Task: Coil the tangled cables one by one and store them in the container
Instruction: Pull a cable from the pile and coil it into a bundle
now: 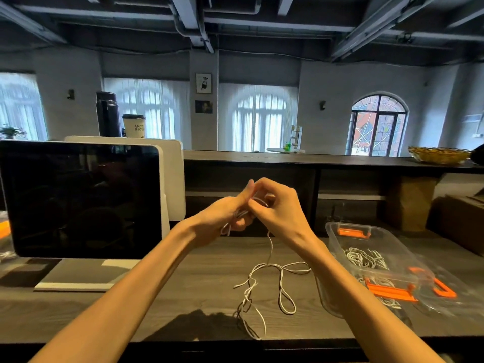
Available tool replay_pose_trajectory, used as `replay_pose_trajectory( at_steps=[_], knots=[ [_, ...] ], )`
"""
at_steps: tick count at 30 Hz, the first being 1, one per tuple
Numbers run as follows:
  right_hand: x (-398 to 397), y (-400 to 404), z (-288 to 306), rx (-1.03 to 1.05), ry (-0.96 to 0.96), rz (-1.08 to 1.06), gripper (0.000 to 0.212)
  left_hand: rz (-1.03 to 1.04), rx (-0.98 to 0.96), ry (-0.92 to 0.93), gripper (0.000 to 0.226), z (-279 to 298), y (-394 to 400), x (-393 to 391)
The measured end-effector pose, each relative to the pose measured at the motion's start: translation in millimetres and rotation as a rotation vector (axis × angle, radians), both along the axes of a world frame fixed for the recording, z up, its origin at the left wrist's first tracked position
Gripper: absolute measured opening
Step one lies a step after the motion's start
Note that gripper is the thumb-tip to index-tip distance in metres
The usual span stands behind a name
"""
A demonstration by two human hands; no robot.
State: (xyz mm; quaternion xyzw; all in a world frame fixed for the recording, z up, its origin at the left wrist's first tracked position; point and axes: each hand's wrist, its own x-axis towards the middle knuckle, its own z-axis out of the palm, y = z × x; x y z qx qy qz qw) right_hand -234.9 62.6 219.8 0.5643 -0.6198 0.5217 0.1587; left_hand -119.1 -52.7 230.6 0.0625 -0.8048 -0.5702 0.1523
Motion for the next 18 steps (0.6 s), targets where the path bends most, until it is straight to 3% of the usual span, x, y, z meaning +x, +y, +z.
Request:
replay_pose_trajectory(
  at_steps=[5,8,13,18],
  knots=[
    [-4,3,0,0.072,-0.211,0.09,0.023,-0.171,0.253,0.05,0.049,-5,0,4],
    [-5,10,-5,0.105,-0.377,0.215,0.032,-0.121,0.456,0.196,0.045,-4,-7,1],
    [-1,9,-20,0.07,-0.29,0.092,0.015,0.281,0.391,0.324,0.041,-11,-13,-13],
    [17,-2,-24,0.072,-0.164,-0.004,0.017,0.191,0.565,0.392,0.043,-9,3,-17]
  ],
)
